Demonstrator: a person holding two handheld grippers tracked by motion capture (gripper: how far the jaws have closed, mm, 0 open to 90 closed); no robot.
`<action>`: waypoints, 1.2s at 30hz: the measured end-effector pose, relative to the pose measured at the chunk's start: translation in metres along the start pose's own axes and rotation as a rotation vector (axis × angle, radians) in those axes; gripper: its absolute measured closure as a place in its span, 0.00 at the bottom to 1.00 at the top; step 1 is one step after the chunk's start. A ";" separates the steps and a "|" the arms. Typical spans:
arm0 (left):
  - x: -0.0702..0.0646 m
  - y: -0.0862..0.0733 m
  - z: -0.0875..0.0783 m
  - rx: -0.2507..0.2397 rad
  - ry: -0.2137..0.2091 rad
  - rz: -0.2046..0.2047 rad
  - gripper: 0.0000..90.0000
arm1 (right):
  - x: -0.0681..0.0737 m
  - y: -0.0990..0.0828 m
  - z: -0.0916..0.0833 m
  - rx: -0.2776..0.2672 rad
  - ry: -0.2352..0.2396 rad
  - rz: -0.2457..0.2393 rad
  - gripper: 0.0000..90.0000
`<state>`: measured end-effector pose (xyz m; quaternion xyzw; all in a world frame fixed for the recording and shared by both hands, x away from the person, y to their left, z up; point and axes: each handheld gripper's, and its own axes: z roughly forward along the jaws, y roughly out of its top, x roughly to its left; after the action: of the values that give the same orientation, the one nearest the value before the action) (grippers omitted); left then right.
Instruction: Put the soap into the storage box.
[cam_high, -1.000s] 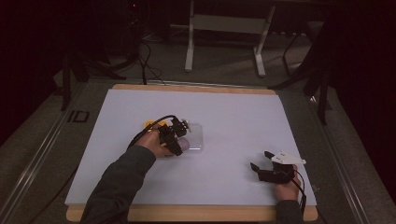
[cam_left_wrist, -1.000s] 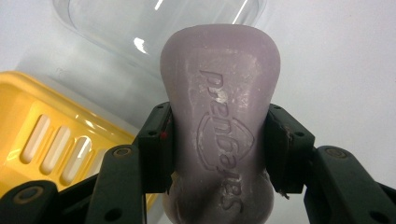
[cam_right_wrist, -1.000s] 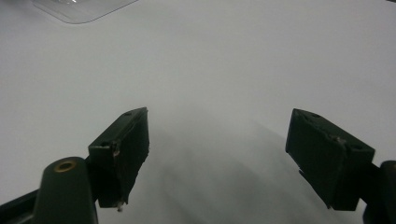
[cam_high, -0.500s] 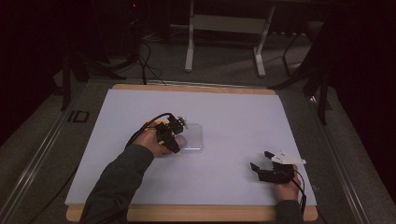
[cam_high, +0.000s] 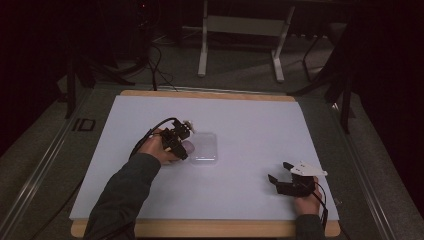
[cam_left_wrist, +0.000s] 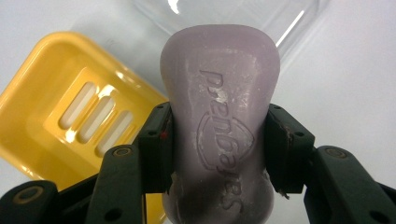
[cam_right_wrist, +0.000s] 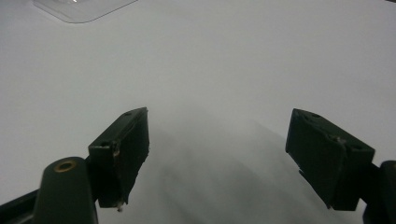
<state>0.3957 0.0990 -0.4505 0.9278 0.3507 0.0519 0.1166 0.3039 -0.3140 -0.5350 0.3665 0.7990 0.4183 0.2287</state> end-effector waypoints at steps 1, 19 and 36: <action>0.004 -0.001 0.001 0.000 0.001 -0.016 0.55 | 0.000 0.000 0.000 0.000 0.000 0.000 0.24; 0.034 -0.011 0.009 0.019 0.041 -0.163 0.55 | 0.000 0.000 0.000 0.000 -0.001 -0.001 0.24; 0.050 -0.017 0.017 0.032 0.068 -0.259 0.55 | 0.000 0.000 0.000 0.000 -0.001 -0.001 0.24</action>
<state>0.4255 0.1414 -0.4703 0.8743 0.4718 0.0622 0.0956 0.3038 -0.3138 -0.5350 0.3661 0.7992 0.4179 0.2293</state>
